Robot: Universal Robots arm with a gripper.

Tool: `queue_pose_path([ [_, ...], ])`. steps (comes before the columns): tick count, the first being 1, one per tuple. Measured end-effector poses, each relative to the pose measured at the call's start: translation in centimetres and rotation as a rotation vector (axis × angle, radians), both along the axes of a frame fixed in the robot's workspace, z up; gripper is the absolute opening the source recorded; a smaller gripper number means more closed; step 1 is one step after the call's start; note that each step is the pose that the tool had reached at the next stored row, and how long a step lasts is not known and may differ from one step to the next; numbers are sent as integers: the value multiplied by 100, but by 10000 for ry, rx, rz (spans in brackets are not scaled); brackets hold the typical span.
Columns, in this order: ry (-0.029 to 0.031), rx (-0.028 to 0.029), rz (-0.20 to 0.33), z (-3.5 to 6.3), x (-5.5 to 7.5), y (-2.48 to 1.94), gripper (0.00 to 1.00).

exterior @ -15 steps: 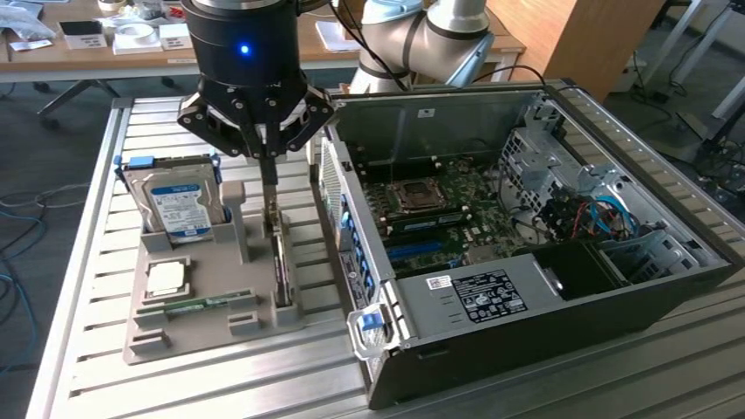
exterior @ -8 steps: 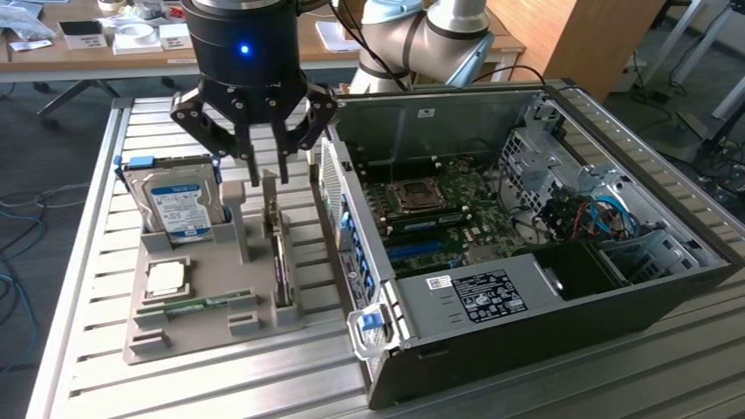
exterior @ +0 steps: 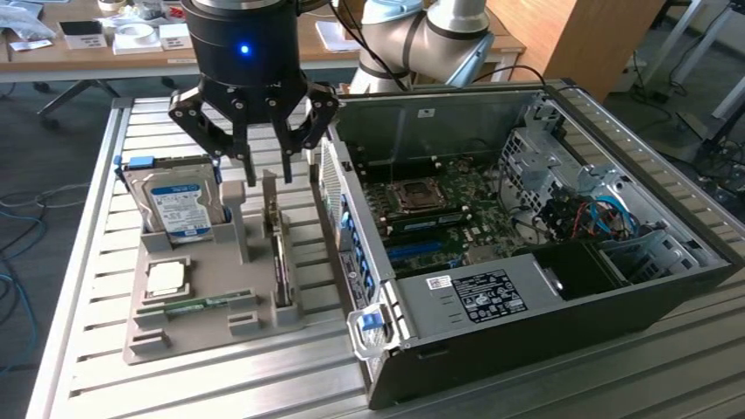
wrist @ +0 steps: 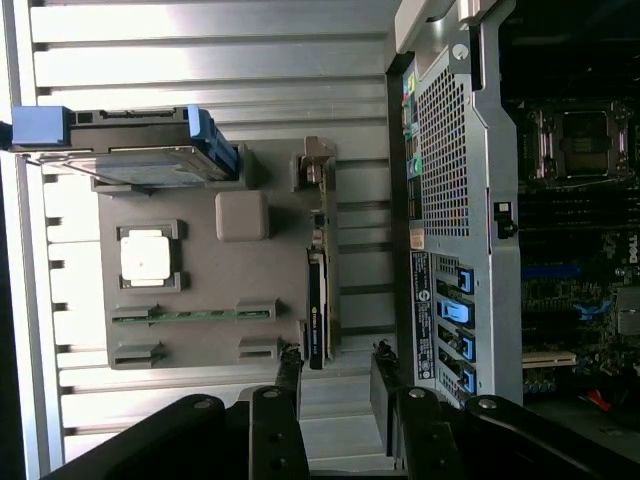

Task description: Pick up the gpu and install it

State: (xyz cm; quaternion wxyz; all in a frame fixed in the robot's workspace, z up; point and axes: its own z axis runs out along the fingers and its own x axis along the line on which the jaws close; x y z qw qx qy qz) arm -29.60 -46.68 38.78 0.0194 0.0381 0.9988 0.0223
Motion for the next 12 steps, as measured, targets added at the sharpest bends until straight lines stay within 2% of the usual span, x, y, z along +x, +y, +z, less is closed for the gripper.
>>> queue_pose_path([
  [4,-1,1,1,-31,0,-1,42],
  [12,-1,6,0,-158,0,0,42],
])
